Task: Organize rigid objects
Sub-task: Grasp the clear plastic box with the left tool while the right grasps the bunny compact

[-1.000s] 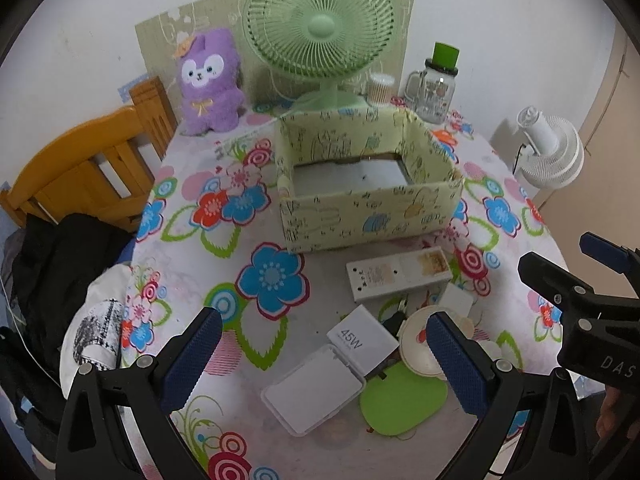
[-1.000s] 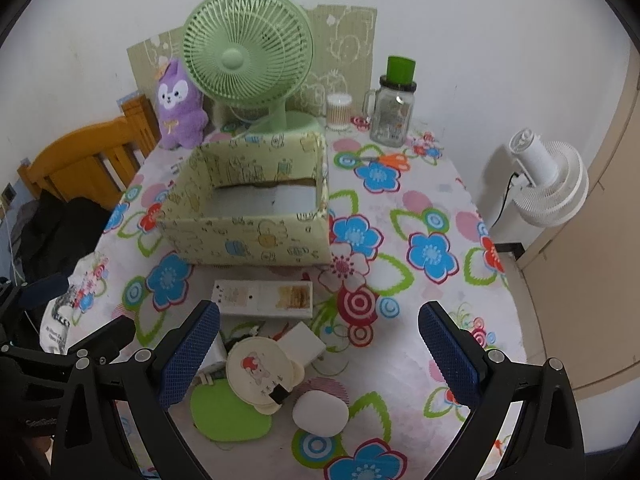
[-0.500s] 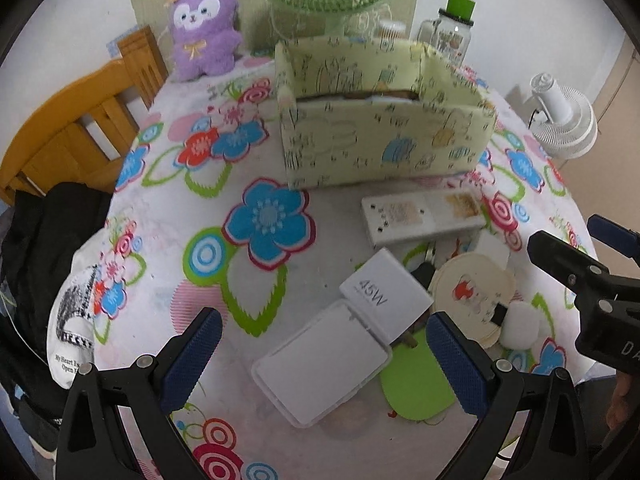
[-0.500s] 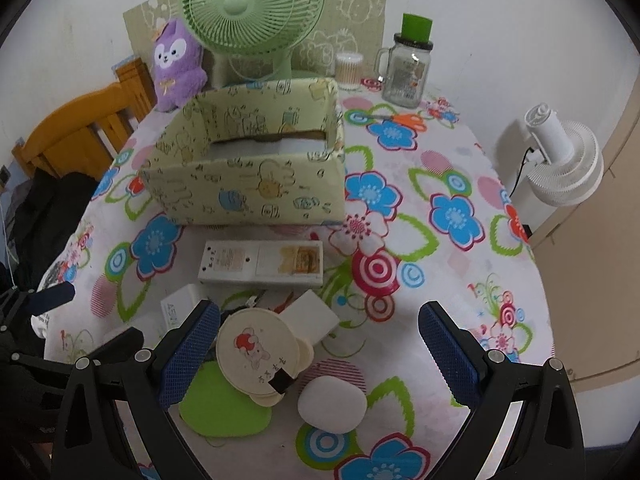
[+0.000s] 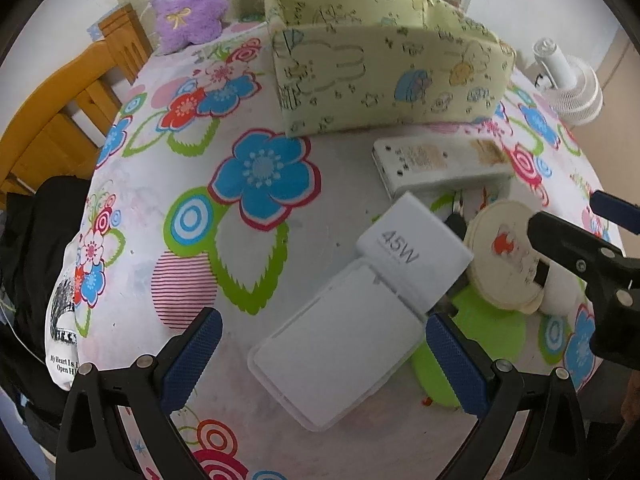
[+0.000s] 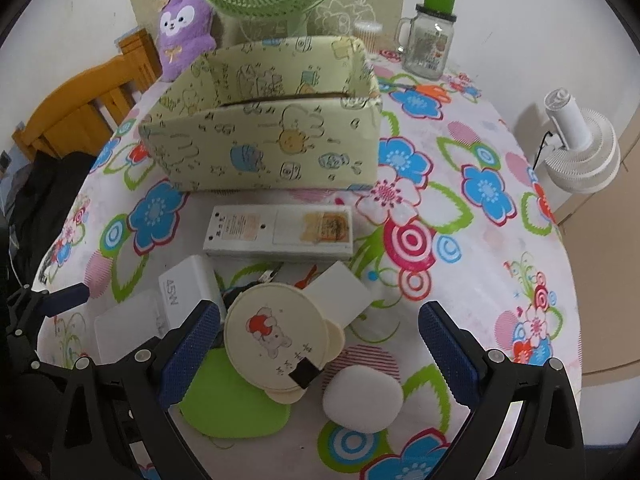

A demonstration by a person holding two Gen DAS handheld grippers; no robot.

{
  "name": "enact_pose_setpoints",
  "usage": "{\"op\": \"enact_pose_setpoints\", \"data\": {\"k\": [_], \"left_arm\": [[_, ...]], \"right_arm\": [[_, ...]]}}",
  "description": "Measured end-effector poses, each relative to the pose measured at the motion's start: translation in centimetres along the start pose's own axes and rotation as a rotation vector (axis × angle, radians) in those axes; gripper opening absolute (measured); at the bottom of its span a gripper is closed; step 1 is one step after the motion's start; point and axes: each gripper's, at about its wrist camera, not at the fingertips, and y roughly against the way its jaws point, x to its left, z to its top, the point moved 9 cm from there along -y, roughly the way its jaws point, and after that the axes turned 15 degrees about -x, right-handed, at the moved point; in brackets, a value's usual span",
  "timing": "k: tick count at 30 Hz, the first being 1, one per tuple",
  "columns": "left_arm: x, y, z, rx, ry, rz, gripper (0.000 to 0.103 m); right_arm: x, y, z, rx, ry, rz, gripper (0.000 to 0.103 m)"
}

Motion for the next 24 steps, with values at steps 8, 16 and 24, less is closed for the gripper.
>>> {"op": "enact_pose_setpoints", "data": {"k": [8, 16, 24], "left_arm": [[-0.2, -0.2, -0.9, 0.007, -0.022, -0.028, 0.103], [0.5, -1.1, -1.3, 0.009, -0.084, 0.014, 0.092], [1.2, -2.1, -0.8, 0.035, -0.003, -0.022, 0.075]], "right_arm": [[1.1, -1.1, -1.4, 0.04, 0.01, 0.006, 0.101], [2.3, -2.2, -2.2, 0.061, 0.046, -0.007, 0.101], [2.2, -2.8, -2.3, 0.058, 0.033, -0.029, 0.101]]}}
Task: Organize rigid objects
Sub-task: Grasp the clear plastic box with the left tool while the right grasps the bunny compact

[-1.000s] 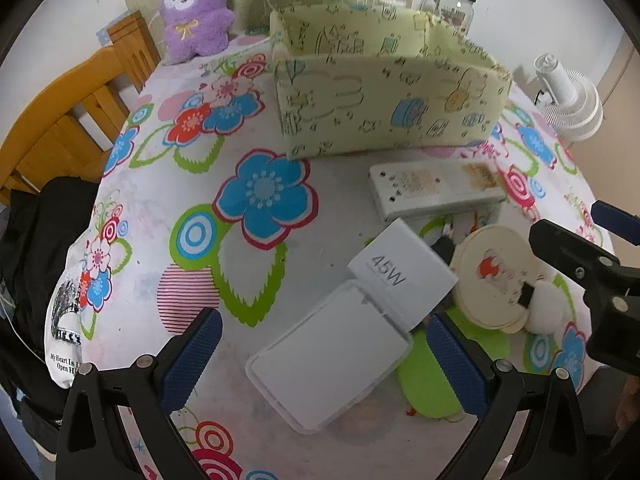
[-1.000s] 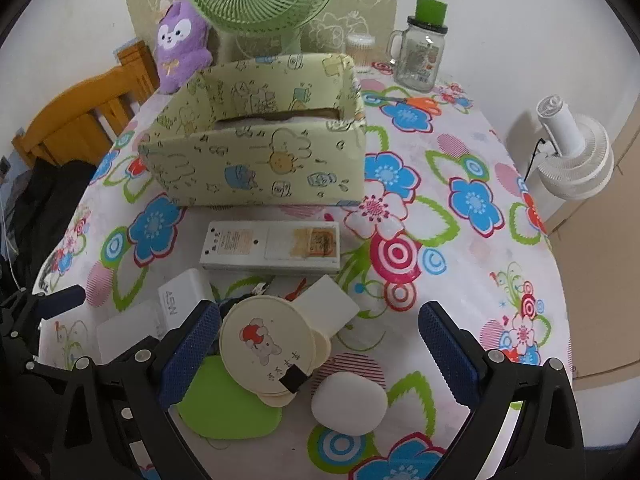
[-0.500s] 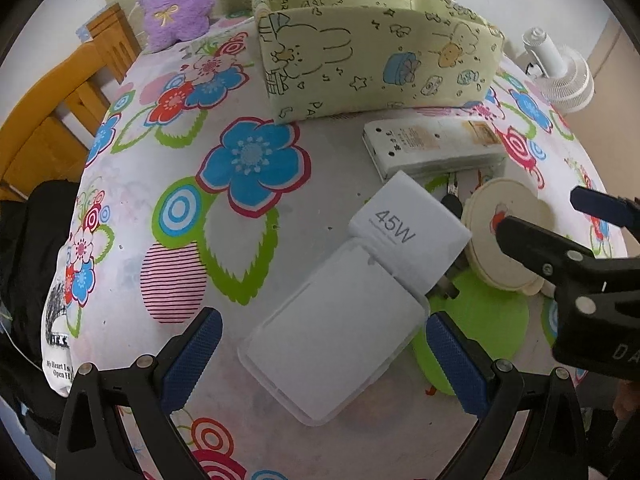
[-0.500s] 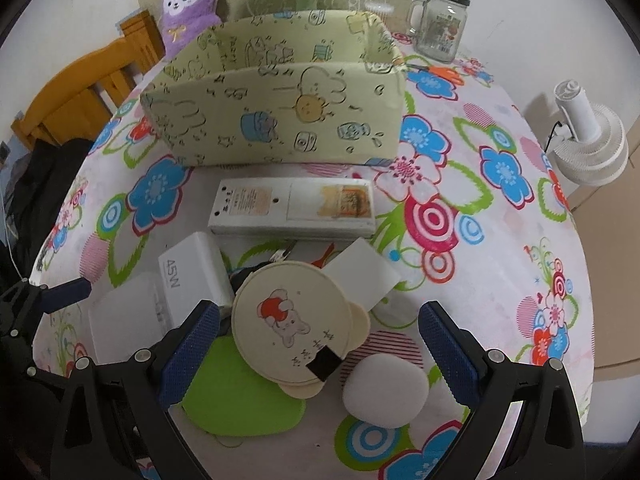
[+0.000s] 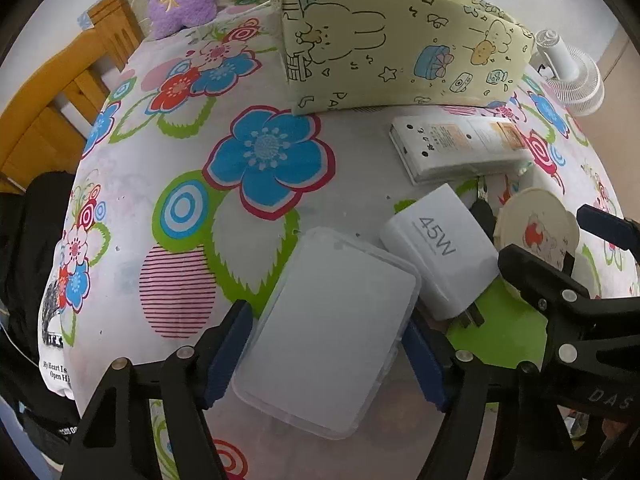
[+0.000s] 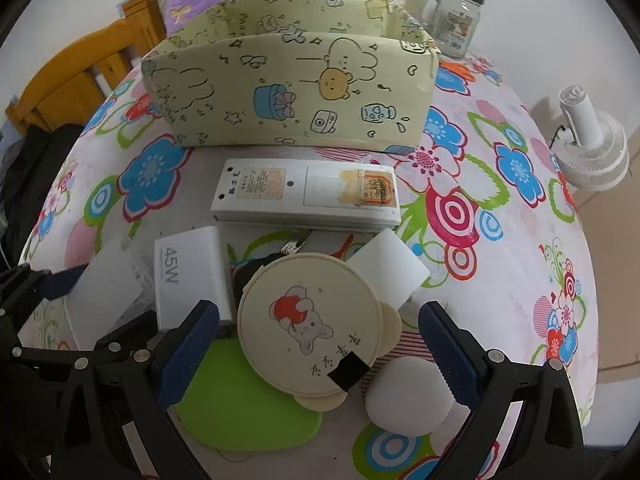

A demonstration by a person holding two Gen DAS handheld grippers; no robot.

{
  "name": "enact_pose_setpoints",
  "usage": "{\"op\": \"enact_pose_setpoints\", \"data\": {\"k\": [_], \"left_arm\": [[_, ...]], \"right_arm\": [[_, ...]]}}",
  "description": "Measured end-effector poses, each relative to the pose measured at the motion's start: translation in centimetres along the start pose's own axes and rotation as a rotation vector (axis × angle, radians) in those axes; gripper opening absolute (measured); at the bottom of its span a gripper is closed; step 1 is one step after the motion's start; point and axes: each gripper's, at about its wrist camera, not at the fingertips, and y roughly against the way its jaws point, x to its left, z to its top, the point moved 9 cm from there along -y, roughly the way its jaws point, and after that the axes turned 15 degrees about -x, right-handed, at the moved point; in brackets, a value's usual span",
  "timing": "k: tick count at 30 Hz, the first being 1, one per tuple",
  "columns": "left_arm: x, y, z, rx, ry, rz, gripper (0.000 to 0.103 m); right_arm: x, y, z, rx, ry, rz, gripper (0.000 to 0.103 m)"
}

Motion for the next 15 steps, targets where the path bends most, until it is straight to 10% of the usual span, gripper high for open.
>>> {"op": "enact_pose_setpoints", "data": {"k": [15], "left_arm": [[0.4, -0.3, 0.8, -0.009, 0.022, -0.002, 0.064]], "right_arm": [[-0.4, 0.0, -1.2, 0.033, 0.045, -0.037, 0.101]]}}
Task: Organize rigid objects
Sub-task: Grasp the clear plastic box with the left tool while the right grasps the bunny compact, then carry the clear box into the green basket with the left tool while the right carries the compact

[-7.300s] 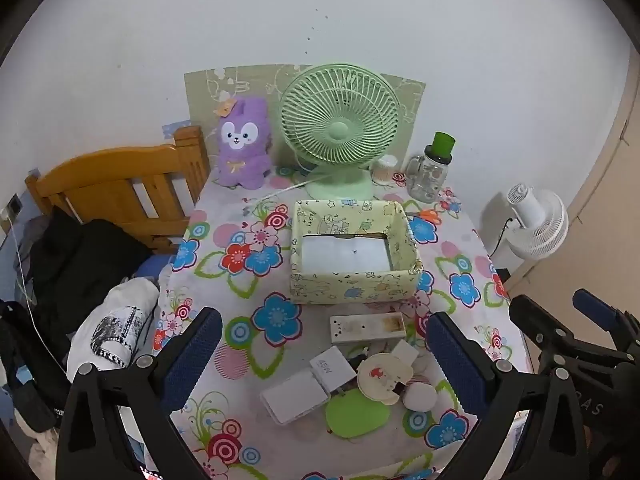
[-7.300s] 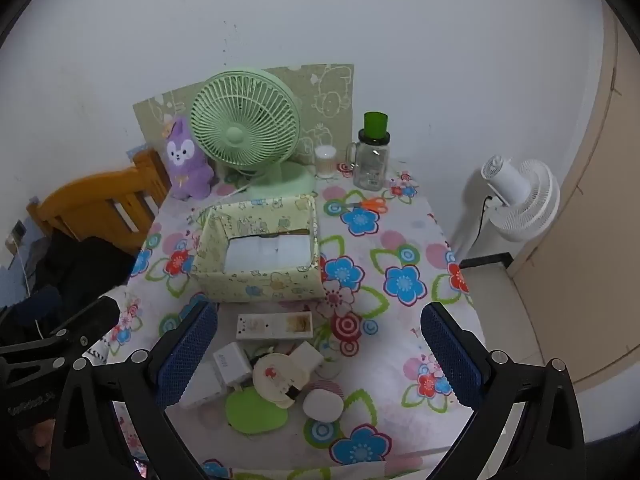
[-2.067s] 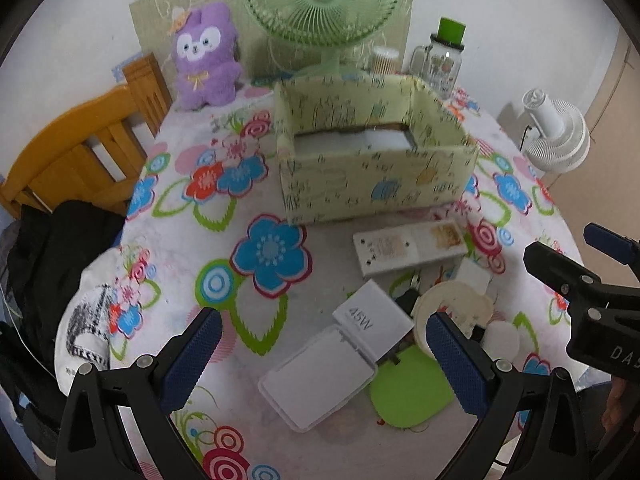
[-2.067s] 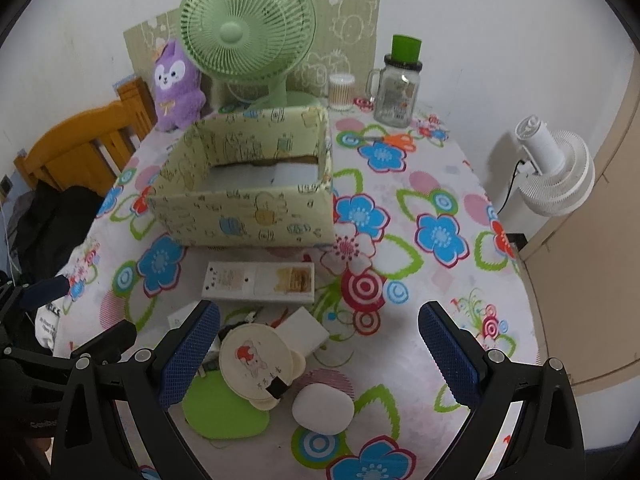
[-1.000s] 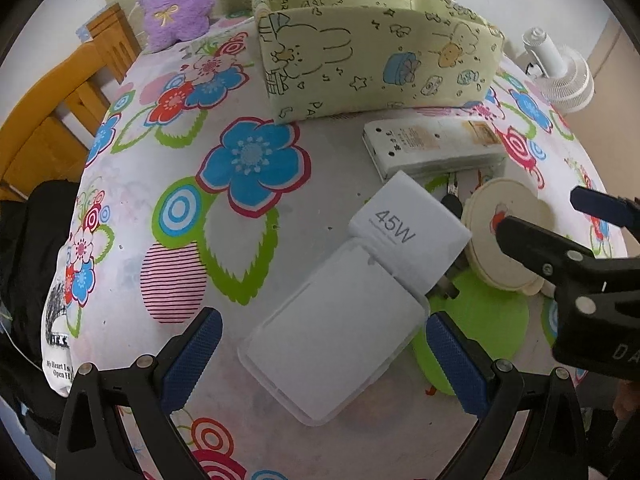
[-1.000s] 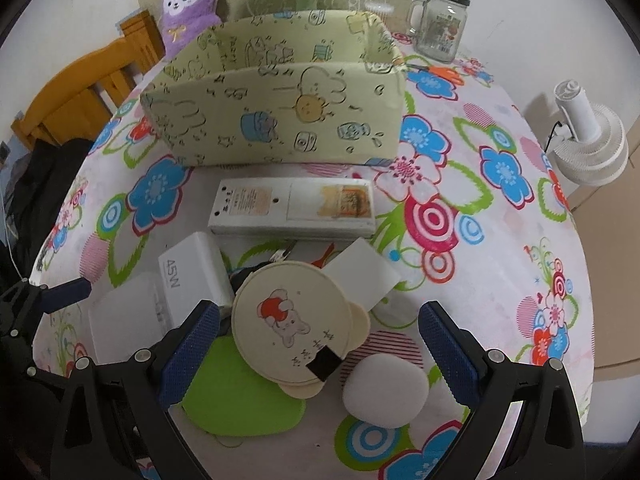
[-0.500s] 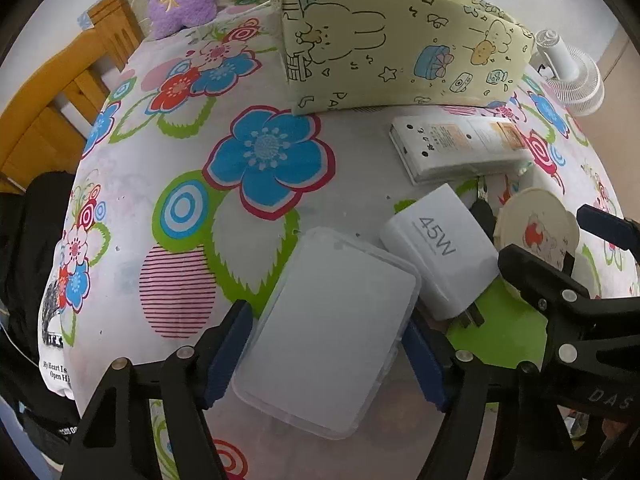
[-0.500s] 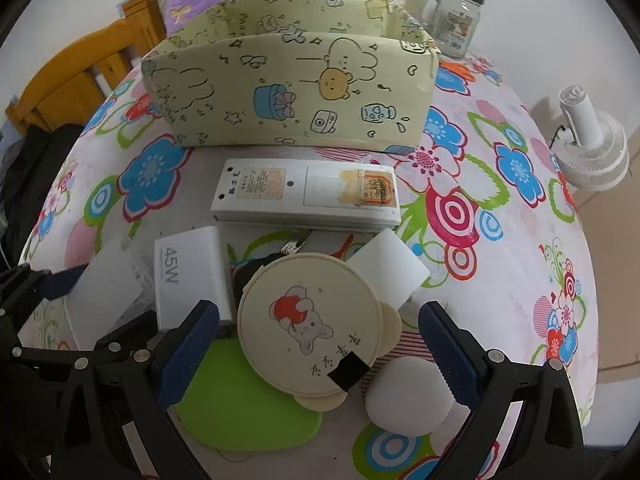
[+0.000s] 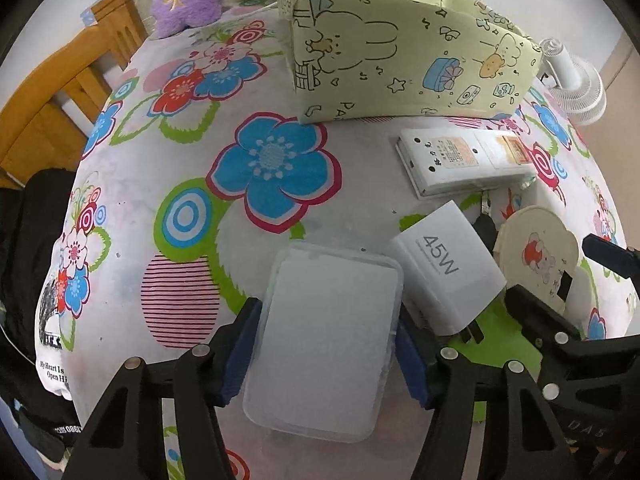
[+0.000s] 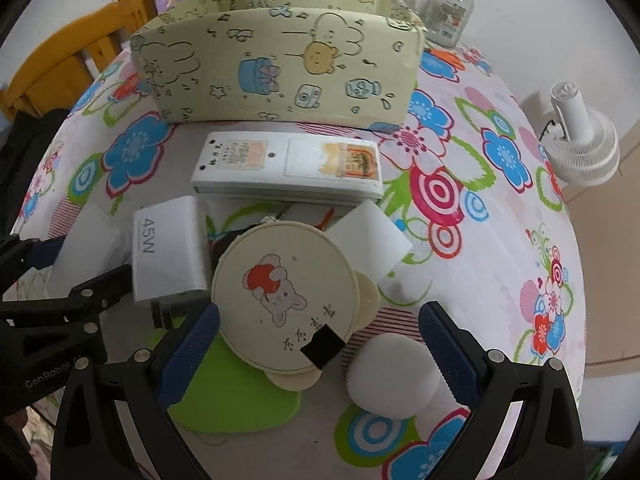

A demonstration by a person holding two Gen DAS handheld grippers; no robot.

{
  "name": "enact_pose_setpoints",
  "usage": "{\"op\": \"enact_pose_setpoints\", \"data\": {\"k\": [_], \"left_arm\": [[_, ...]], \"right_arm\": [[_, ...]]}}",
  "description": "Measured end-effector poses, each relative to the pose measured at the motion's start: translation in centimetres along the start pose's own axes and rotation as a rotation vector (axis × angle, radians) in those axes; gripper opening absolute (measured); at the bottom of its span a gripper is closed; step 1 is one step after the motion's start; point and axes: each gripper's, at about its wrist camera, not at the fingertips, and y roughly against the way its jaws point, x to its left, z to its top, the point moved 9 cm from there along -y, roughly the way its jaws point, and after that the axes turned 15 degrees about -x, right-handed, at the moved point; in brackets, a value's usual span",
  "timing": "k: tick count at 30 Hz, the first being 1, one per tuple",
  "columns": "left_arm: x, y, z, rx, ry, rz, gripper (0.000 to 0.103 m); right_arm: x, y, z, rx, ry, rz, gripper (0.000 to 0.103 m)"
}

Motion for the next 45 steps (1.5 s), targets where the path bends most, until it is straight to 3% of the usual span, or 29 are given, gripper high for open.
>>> {"op": "enact_pose_setpoints", "data": {"k": [6, 9, 22, 45], "left_arm": [[0.7, 0.0, 0.1, -0.003, 0.003, 0.031, 0.061], [0.7, -0.1, 0.3, -0.003, -0.004, 0.037, 0.061], [-0.6, 1.5, 0.8, -0.02, 0.019, -0.008, 0.061], [-0.5, 7.0, 6.5, -0.151, 0.027, -0.001, 0.061]], "right_arm": [[0.8, -0.6, 0.5, -0.022, 0.037, -0.018, 0.099], [1.1, -1.2, 0.1, 0.012, 0.047, -0.03, 0.086], [0.1, 0.5, 0.7, -0.009, -0.016, -0.01, 0.086], [-1.0, 6.2, 5.9, -0.141, -0.093, -0.004, 0.086]]}}
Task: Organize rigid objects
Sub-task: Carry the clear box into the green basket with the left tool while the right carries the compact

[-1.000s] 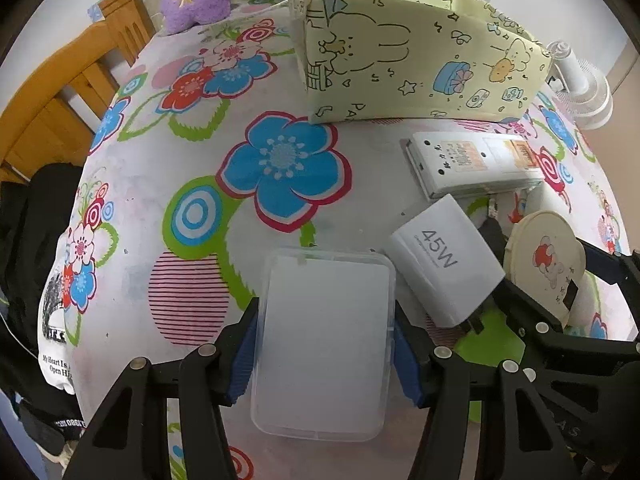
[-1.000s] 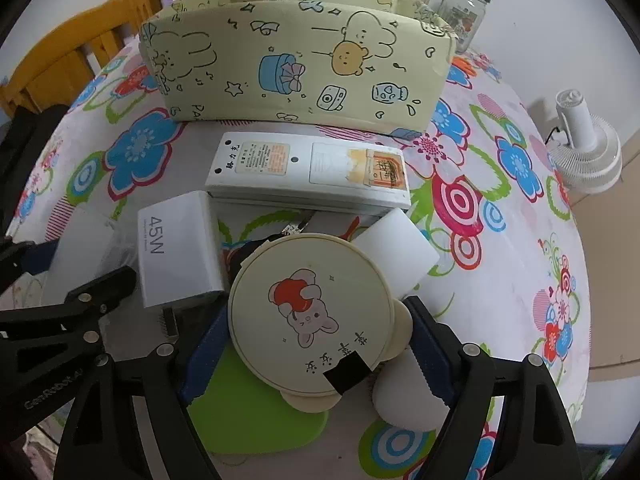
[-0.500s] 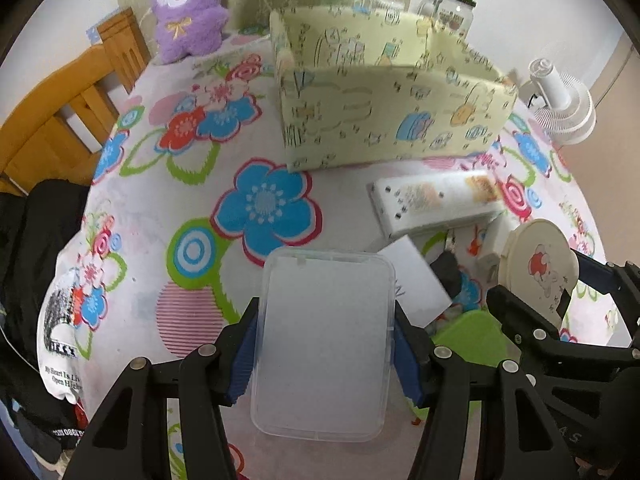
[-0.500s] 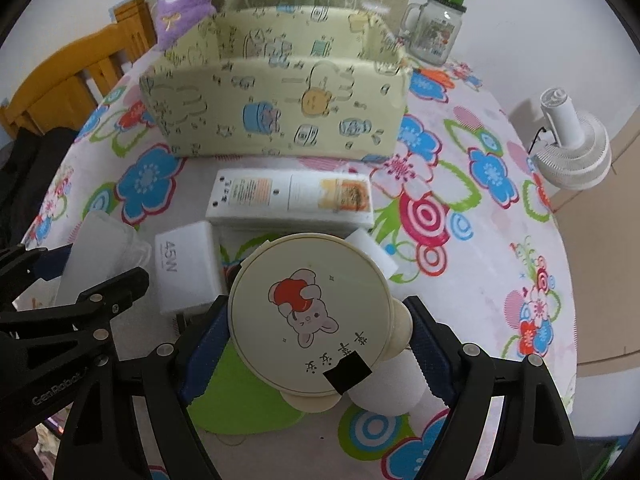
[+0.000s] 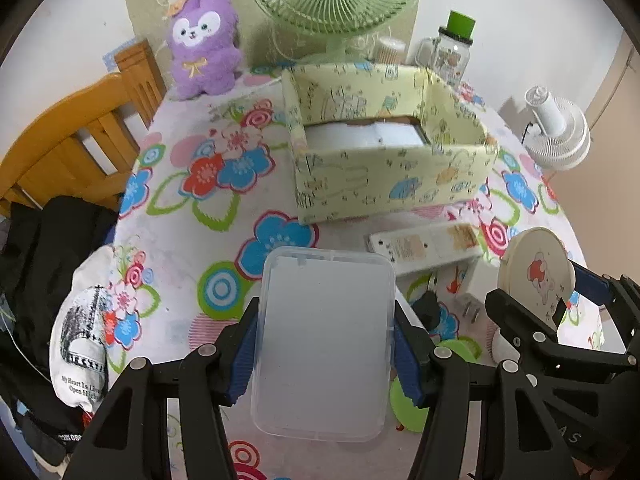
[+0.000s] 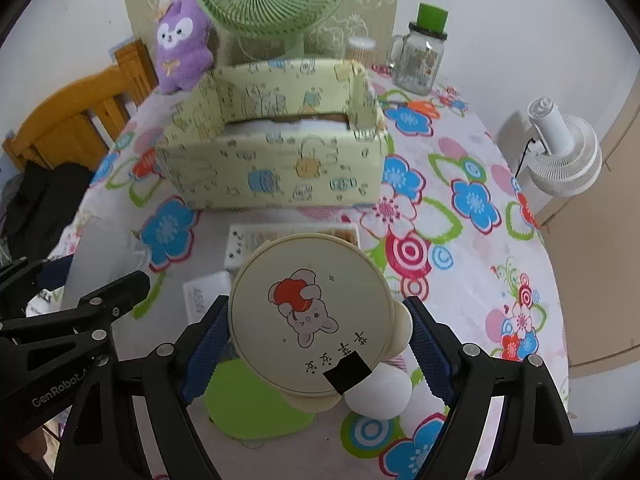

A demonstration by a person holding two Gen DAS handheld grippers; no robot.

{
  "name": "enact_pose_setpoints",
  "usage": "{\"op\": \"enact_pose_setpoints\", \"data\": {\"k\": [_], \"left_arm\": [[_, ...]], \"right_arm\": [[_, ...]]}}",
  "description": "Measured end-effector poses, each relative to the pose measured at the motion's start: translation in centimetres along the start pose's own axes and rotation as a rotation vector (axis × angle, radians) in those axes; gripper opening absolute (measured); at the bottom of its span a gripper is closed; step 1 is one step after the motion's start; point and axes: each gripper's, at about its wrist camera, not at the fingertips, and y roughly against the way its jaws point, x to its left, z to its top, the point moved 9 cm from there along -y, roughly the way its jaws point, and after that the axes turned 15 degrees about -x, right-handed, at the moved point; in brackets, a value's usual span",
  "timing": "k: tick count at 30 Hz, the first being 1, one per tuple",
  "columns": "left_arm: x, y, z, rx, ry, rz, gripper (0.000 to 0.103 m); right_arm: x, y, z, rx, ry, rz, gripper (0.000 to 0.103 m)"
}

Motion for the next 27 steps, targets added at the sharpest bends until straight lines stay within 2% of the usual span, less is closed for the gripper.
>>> {"op": "enact_pose_setpoints", "data": {"k": [15, 27], "left_arm": [[0.1, 3.8, 4.0, -0.099, 0.014, -0.008, 0.061], [-0.1, 6.3, 7.1, -0.164, -0.007, -0.015, 0.061]], "right_arm": [[0.0, 3.8, 4.5, -0.098, -0.003, -0.004, 0.086], [-0.2, 6.0, 7.3, -0.12, -0.041, 0.009, 0.086]]}}
